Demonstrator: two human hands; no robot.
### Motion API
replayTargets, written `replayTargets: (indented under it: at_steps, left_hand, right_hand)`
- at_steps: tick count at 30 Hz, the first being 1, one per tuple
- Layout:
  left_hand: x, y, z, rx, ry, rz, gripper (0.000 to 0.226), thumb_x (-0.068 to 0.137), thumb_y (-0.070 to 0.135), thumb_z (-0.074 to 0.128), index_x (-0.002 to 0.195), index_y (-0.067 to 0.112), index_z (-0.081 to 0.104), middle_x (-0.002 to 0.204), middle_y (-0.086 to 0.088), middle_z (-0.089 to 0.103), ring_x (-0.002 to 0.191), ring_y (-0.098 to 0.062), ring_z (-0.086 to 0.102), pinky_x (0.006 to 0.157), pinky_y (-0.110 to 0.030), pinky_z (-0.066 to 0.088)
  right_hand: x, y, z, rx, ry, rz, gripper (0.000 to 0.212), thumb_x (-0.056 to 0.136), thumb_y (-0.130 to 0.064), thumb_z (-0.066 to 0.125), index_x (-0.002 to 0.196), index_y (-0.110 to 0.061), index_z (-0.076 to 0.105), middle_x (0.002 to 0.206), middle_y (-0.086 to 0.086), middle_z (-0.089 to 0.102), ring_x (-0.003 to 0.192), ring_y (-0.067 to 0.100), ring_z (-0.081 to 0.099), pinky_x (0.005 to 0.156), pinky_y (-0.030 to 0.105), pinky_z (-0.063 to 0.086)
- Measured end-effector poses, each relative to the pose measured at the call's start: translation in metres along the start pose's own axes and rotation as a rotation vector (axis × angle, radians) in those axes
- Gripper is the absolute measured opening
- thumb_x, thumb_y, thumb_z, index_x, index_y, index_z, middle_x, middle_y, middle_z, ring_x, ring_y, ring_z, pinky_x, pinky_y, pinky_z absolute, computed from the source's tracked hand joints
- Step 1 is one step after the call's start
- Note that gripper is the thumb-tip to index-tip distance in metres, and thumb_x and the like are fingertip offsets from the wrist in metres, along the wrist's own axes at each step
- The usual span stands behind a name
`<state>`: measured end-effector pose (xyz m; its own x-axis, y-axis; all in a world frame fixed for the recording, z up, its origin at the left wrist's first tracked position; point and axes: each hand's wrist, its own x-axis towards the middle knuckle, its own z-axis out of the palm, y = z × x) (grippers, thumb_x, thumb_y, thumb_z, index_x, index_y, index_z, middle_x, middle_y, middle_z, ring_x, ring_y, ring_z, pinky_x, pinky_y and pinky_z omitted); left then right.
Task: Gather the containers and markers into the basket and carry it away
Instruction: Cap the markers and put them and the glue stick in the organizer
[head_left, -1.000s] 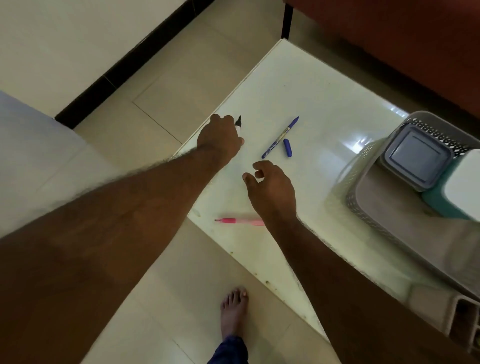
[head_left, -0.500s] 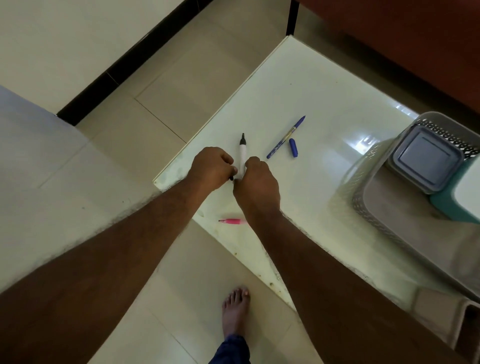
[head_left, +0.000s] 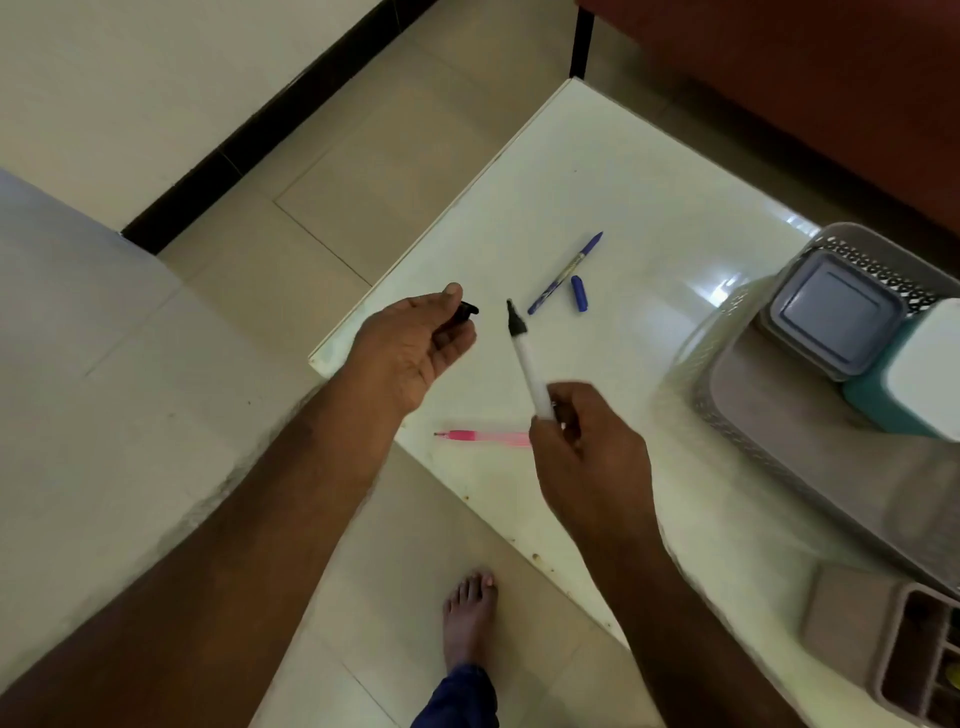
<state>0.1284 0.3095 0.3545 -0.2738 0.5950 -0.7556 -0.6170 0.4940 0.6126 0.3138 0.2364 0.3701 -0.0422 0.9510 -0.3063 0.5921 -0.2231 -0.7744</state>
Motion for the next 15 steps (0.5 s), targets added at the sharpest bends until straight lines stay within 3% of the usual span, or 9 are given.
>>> replayTargets:
  at_steps: [2, 4, 9, 15]
  left_hand:
    - [-0.014, -0.008, 0.012, 0.084, -0.05, -0.012, 0.019, 0.084, 0.024, 0.075, 0.091, 0.008, 0.068, 0.07, -0.004, 0.073, 0.061, -0.014, 0.07, 0.06, -0.028, 0.059]
    - [-0.028, -0.02, 0.023, 0.161, -0.088, -0.01, 0.023, 0.083, 0.03, 0.076, 0.095, 0.012, 0.069, 0.076, -0.004, 0.075, 0.063, -0.014, 0.07, 0.06, -0.028, 0.059]
    - [-0.06, -0.056, 0.053, 0.21, -0.152, -0.013, 0.022, 0.083, 0.031, 0.076, 0.095, 0.014, 0.07, 0.081, -0.005, 0.076, 0.067, -0.015, 0.071, 0.062, -0.028, 0.058]
    - [-0.096, -0.09, 0.092, 0.231, -0.221, -0.014, 0.022, 0.08, 0.028, 0.077, 0.094, 0.013, 0.07, 0.078, -0.005, 0.075, 0.068, -0.013, 0.071, 0.064, -0.027, 0.058]
  right_hand:
    - [-0.026, 0.007, -0.016, 0.014, 0.003, -0.009, 0.014, 0.089, -0.028, 0.056, 0.101, -0.034, 0.061, 0.075, -0.01, 0.063, 0.065, 0.009, 0.058, 0.057, 0.029, 0.049]
    - [-0.046, 0.017, -0.031, 0.019, 0.033, -0.014, 0.01, 0.09, -0.032, 0.055, 0.097, -0.036, 0.06, 0.074, -0.012, 0.062, 0.065, 0.01, 0.057, 0.054, 0.024, 0.046]
    - [-0.077, 0.04, -0.065, -0.009, 0.108, -0.011, 0.008, 0.087, -0.04, 0.05, 0.092, -0.042, 0.055, 0.076, -0.015, 0.06, 0.063, 0.009, 0.056, 0.048, 0.013, 0.038]
    - [-0.093, 0.059, -0.098, 0.034, 0.181, 0.001, 0.006, 0.088, -0.034, 0.054, 0.091, -0.035, 0.058, 0.07, -0.009, 0.059, 0.059, 0.011, 0.054, 0.047, 0.013, 0.037]
